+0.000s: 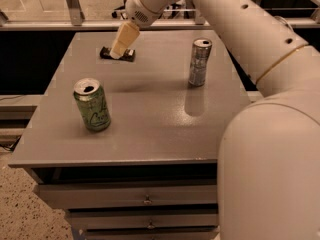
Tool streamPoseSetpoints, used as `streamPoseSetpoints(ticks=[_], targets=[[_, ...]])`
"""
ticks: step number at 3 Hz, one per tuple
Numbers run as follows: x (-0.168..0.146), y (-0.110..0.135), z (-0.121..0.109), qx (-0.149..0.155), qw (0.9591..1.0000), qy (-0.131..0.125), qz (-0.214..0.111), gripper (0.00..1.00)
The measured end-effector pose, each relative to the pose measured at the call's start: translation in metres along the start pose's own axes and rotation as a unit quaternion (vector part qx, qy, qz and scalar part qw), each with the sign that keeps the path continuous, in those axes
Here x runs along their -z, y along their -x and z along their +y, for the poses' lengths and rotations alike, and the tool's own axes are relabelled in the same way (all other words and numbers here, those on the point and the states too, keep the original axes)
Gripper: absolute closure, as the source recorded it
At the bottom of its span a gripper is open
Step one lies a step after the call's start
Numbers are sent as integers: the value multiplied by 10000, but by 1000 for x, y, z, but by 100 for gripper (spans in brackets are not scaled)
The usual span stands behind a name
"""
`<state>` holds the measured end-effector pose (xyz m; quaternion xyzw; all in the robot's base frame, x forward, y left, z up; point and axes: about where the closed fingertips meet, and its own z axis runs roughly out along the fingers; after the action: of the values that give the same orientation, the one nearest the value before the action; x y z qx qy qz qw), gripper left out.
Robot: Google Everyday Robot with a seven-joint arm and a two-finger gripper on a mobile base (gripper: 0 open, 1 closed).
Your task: Move rxbar chocolate near redbull can
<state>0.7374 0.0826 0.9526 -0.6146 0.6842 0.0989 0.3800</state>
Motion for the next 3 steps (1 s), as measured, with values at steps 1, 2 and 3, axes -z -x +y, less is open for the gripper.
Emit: streamPoseSetpoints(ticks=[1,2,3], targets=[[-35,-2,-6,-201,9998,83,48,0],[-96,-29,-2,-686,9953,375,569,0],[-128,-47,0,-965,9900,526,883,4]])
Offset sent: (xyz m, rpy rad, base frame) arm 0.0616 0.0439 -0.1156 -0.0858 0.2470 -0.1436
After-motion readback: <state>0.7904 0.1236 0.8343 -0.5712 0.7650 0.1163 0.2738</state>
